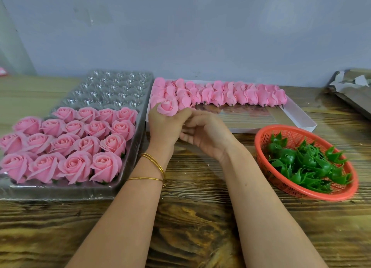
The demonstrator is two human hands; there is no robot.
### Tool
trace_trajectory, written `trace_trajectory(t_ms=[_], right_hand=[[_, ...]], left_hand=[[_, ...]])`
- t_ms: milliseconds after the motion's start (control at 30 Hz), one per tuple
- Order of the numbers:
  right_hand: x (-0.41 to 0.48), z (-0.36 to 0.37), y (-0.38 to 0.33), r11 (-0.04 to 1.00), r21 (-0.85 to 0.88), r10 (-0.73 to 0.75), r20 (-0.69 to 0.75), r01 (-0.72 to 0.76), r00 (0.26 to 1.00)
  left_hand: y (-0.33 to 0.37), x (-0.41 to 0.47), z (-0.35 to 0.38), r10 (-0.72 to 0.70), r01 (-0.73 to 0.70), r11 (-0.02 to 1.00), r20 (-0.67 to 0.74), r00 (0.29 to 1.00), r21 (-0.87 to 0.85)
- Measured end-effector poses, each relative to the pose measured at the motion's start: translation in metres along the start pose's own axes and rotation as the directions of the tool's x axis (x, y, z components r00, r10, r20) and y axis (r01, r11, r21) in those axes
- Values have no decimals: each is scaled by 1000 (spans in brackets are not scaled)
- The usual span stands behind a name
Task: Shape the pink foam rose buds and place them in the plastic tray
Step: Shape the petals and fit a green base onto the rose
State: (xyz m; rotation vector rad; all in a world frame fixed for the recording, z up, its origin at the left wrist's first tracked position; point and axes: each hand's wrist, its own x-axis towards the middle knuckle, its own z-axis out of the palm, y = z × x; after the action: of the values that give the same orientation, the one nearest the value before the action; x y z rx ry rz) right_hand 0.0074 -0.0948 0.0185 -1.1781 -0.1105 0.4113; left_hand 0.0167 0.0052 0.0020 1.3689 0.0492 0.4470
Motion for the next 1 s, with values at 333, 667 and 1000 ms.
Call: trace_trajectory(t_ms=[333,667,1000], right_hand=[[1,-6,10,992,124,-6,126,-10,992],[1,-13,13,996,89,-20,170,5,985],[-1,-14,15,990,138,-60,171,37,983]], left_hand=[[-8,2,3,-4,4,1000,63,998,-6],[-5,-2,2,-8,-10,994,159,987,113],[-2,-3,1,-29,0,989,191,981,149]])
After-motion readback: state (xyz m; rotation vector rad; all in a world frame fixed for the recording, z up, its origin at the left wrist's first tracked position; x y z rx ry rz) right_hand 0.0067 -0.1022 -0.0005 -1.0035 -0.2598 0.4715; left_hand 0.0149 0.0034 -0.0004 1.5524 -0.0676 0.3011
